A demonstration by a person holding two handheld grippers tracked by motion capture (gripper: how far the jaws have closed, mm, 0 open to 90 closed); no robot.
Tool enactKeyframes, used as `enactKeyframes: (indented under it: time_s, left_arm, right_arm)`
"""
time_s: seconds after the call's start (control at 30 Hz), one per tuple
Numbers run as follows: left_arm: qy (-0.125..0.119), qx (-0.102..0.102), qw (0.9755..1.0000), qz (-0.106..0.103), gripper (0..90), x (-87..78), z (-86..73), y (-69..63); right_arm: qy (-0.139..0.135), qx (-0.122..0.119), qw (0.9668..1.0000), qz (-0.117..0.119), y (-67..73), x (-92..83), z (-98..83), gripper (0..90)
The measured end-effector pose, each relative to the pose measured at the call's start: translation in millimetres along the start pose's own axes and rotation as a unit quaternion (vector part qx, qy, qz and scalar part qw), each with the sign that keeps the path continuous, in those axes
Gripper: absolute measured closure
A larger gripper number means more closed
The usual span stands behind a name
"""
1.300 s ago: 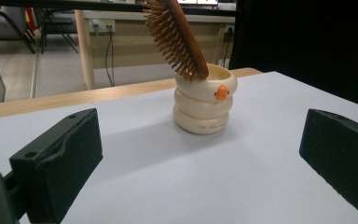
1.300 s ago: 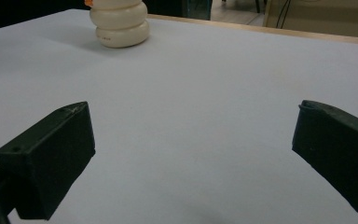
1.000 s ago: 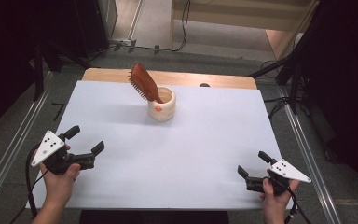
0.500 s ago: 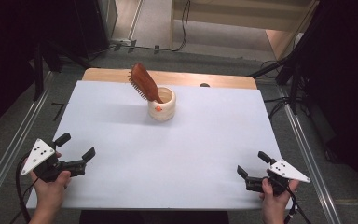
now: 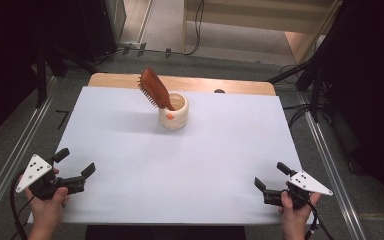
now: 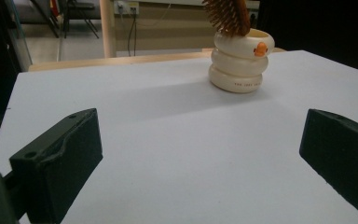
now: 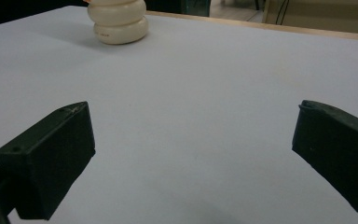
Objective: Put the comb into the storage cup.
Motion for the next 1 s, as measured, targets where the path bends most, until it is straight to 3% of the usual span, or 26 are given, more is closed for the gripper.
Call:
enactKeyframes:
  time_s: [0.23, 0.73, 0.87, 1.0]
  left_arm:
    - [0.003, -0.006, 1.0000, 0.002, 0.0, -4.3, -5.6, 8.0]
    - [0.019, 0.004, 0.9998, 0.009, 0.0, -7.9, -19.5, 23.3]
    - [0.020, 0.021, 0.9993, 0.021, 0.0, -10.0, -18.8, 24.2]
    - [0.021, 0.012, 0.9996, 0.016, 0.0, -9.9, -21.9, 27.6]
  right_arm:
    - [0.000, 0.002, 1.0000, -0.001, -1.0, -0.3, -0.5, 0.0]
    - [0.003, 0.006, 1.0000, -0.002, -4.3, 0.3, -2.7, 0.0]
    - [0.005, 0.008, 1.0000, -0.002, -5.6, 0.7, -3.6, 0.0]
    - [0.006, 0.009, 0.9999, -0.003, -6.3, 2.1, -4.2, 0.0]
Point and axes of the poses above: each handheld gripper's, and its own axes: x roughly forward along the jaws, z roughly out of its top, y roughly to its left, the point moved 4 cm from there along x, roughly forward along the jaws, and after that the axes turned 5 degrees about y, right-handed, at the moved point
